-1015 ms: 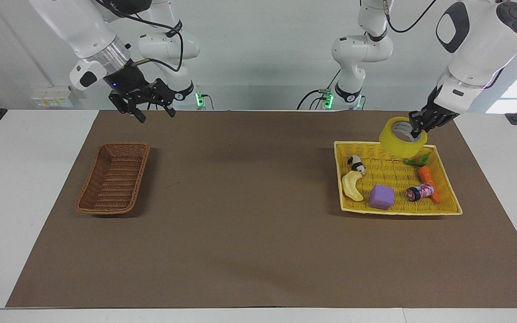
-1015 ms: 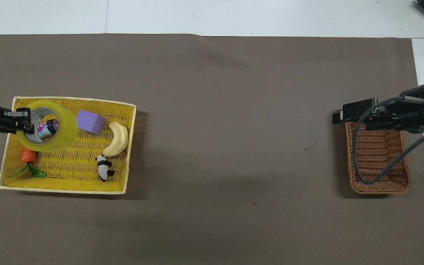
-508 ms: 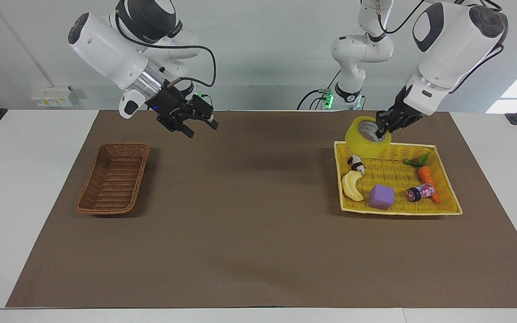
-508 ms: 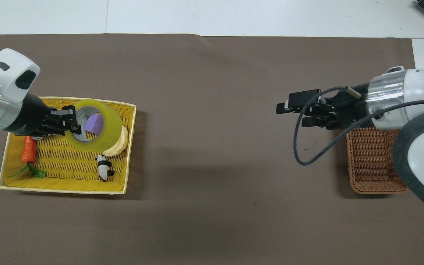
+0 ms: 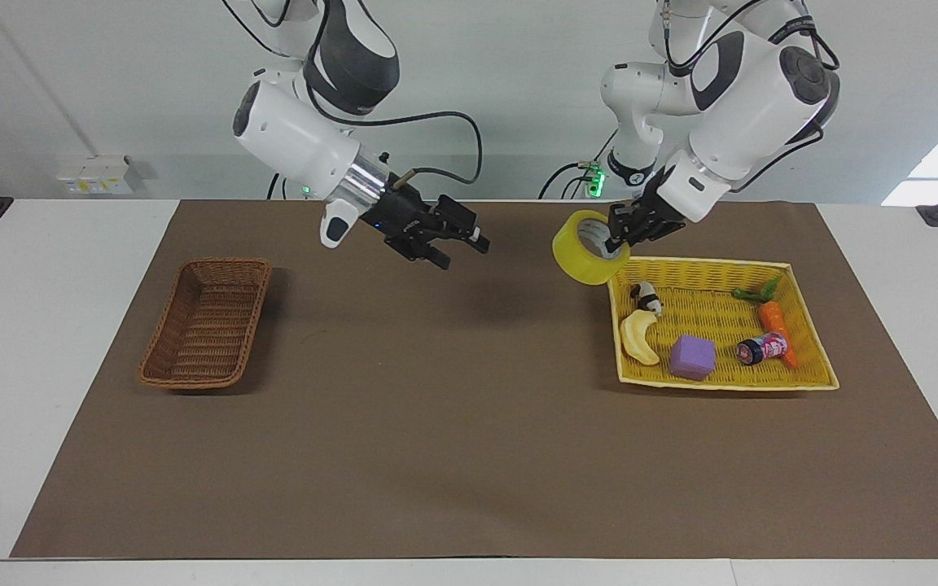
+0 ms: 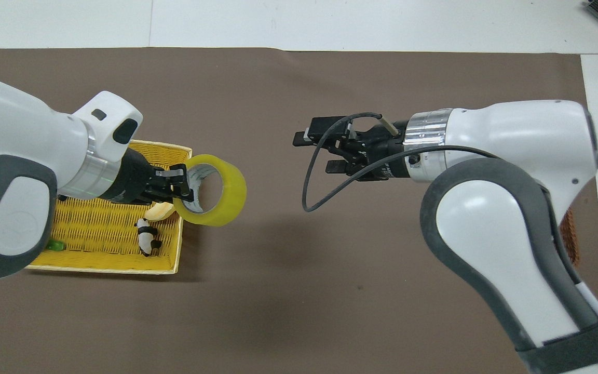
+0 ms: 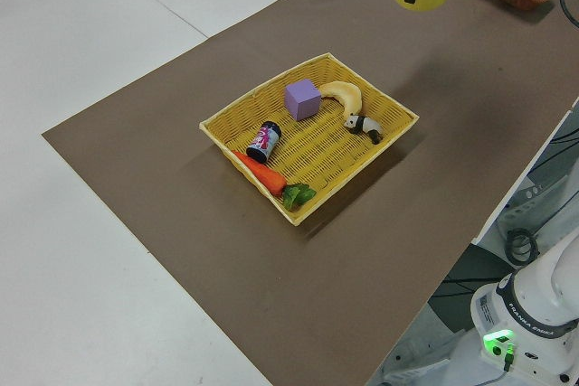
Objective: Move tape to another basket
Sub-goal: 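Pass the tape from the left gripper into the right gripper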
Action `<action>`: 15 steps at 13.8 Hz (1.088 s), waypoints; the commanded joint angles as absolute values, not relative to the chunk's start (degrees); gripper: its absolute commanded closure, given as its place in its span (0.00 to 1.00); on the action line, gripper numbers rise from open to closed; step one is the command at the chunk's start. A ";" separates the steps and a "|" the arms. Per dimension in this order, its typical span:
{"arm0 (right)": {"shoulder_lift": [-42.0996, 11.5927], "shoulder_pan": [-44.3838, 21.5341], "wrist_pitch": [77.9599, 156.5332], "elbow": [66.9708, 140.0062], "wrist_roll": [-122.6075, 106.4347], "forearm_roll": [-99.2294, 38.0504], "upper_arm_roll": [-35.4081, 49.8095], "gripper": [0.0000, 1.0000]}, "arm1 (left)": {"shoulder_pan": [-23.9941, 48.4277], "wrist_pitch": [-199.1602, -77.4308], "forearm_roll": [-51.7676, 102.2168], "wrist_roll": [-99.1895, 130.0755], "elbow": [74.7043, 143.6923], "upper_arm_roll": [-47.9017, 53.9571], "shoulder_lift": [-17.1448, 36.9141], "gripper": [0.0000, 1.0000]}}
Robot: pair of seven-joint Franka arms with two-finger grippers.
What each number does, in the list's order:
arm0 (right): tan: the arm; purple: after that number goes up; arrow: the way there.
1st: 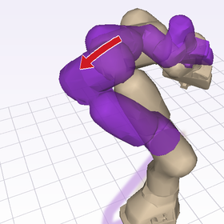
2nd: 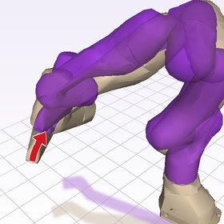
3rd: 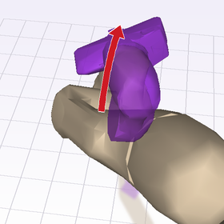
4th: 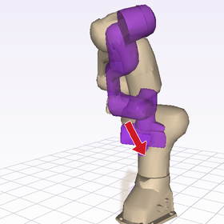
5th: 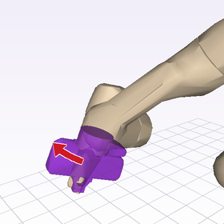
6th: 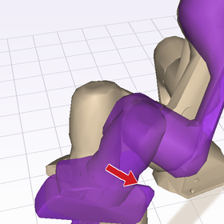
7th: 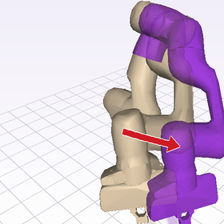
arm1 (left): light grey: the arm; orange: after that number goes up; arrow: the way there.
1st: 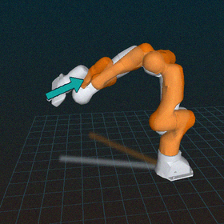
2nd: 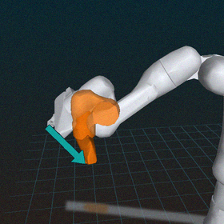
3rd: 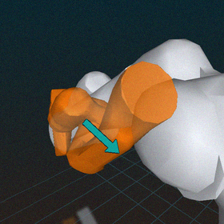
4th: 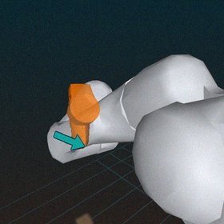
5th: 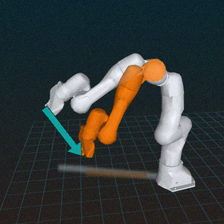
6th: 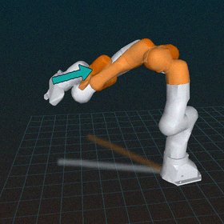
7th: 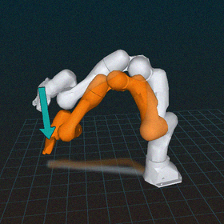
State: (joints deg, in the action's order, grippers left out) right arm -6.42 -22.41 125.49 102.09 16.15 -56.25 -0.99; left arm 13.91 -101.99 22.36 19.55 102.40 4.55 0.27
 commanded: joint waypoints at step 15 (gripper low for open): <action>-4.13 -24.35 127.35 109.25 1.23 -62.23 -1.14 0.00 | 26.45 -119.97 26.19 22.85 102.92 4.31 1.14 1.00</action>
